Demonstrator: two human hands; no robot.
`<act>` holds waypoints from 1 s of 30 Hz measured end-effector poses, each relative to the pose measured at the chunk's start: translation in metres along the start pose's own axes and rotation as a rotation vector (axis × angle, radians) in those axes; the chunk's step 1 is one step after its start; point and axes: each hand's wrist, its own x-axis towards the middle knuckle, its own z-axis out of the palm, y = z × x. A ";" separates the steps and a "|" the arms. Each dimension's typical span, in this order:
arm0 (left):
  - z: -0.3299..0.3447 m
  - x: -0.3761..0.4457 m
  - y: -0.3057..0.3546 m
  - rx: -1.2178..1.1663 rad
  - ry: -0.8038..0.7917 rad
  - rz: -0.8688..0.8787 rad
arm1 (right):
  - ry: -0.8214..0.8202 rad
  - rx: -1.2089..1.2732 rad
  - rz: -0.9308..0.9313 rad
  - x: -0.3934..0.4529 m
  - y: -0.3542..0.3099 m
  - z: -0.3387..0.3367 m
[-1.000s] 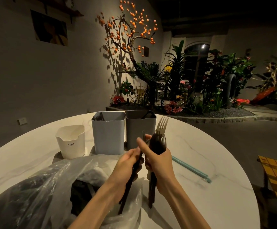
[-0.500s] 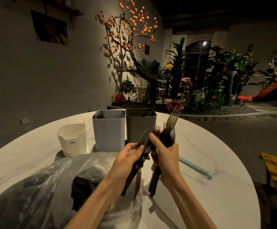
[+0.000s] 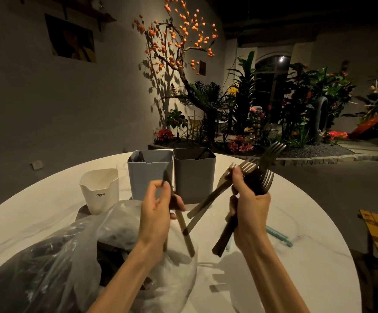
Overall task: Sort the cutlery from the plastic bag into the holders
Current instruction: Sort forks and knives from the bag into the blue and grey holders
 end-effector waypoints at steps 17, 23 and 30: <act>-0.006 -0.001 -0.028 0.074 -0.183 -0.325 | -0.385 -0.269 -0.099 -0.017 0.033 0.005; -0.006 0.002 -0.026 -0.008 -0.070 -0.389 | -0.321 -0.310 0.054 -0.023 0.039 0.009; -0.008 0.000 -0.029 -0.072 -0.016 -0.359 | -0.339 -0.290 0.134 -0.041 0.044 0.015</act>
